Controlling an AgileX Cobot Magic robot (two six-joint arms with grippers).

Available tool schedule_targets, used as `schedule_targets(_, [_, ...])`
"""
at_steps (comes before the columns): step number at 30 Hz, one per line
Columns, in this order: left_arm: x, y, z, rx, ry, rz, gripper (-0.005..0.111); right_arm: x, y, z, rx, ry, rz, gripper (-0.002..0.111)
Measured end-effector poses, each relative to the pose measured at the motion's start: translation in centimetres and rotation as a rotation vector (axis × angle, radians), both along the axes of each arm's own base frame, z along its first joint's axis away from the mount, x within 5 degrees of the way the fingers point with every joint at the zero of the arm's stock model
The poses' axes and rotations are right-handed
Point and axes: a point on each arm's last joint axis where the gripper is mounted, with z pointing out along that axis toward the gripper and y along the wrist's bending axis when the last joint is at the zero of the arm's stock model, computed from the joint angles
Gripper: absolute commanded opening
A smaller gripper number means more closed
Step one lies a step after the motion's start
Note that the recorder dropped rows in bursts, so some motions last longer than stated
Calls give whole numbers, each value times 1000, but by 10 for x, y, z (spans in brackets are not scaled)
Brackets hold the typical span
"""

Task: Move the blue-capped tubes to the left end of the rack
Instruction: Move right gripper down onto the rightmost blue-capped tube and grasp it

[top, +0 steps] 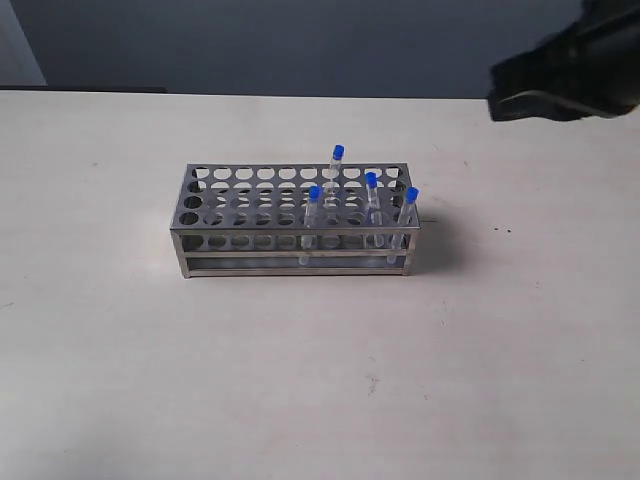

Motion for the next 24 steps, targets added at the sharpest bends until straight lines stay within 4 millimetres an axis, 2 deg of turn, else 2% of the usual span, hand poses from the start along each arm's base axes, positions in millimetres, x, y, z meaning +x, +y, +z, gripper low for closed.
schedule_targets(4, [0,0,0,0,0,0,0,20,33,-21,-198,14,23,0])
schedule_targets(5, [0,0,0,0,0,0,0,29,46,-35,-278,19,13,3])
schedule_targets(6, [0,0,0,0,0,0,0,32,49,-41,-309,20,13,13])
schedule_targets(7, [0,0,0,0,0,0,0,38,57,-55,-355,31,22,18])
schedule_targets(8, [0,0,0,0,0,0,0,41,59,-60,-364,32,24,31])
schedule_targets(10, [0,0,0,0,0,0,0,49,66,-74,-371,24,27,42])
schedule_targets(15, [0,0,0,0,0,0,0,62,76,-87,-329,-14,21,42])
schedule_targets(20, [0,0,0,0,0,0,0,72,84,-119,-353,33,29,42])
schedule_targets(22, [0,0,0,0,0,0,0,74,85,-125,-355,37,30,42])
schedule_targets(24, [0,0,0,0,0,0,0,76,87,-134,-365,51,33,37])
